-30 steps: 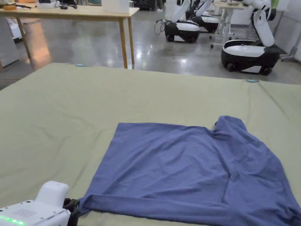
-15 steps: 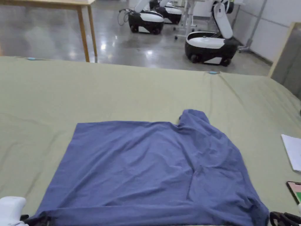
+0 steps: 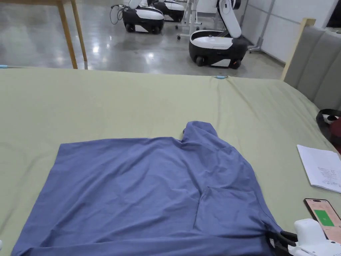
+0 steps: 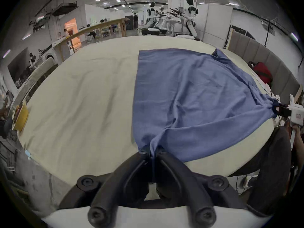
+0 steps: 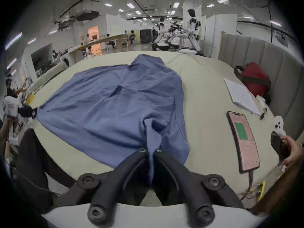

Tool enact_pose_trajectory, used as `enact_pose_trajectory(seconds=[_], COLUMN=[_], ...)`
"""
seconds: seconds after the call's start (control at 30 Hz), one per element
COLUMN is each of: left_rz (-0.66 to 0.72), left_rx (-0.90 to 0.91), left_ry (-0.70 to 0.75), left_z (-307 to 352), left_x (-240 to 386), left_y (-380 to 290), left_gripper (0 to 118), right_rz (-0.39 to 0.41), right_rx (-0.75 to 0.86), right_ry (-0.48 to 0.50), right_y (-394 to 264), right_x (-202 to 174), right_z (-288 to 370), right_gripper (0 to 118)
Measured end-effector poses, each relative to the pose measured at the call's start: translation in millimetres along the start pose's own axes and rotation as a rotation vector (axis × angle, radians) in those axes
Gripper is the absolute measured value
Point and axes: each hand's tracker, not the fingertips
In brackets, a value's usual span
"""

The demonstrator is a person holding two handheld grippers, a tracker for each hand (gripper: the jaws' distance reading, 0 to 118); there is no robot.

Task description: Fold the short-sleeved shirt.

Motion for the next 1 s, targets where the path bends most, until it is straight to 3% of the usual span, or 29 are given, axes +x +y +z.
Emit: enact_pose_trajectory(seconds=[0.17, 0.4, 0.57, 0.8, 0.83, 0.87, 0.9, 0.93, 0.97, 1.0], left_rz=[-0.022, -0.127, -0.190, -0.135, -0.125, -0.111, -0.098, -0.096, -0.120, -0.111], left_rx=[0.039, 0.110, 0.040, -0.151, -0.143, -0.123, -0.083, -0.040, -0.006, 0.127], left_ry=[0.014, 0.037, 0.053, 0.008, 0.003, 0.005, 0.019, 0.028, 0.027, 0.006], left_z=[22, 36, -18, -110, -111, -108, -98, -88, -76, -55], left_x=[-4, -4, -5, -8, -9, -9, -8, -7, -5, 0], left_y=[15, 88, 152, 185, 185, 184, 181, 178, 169, 158], left_gripper=[1, 1, 1, 1, 5, 19, 57, 114, 116, 113], right_rz=[-0.100, -0.080, 0.041, -0.023, -0.038, -0.048, -0.054, -0.060, -0.058, -0.050], right_rx=[0.046, 0.089, 0.038, -0.140, -0.150, -0.143, -0.130, -0.109, -0.103, -0.054], right_ry=[0.027, 0.014, -0.051, -0.069, -0.062, -0.052, -0.049, -0.051, -0.046, -0.020], right_y=[22, 103, 159, 170, 168, 166, 163, 160, 156, 149], right_x=[18, 16, 6, 14, 23, 27, 30, 31, 30, 28], right_z=[28, 39, -13, -113, -120, -119, -114, -105, -93, -76], right_gripper=[3, 3, 3, 3, 4, 11, 36, 86, 108, 109])
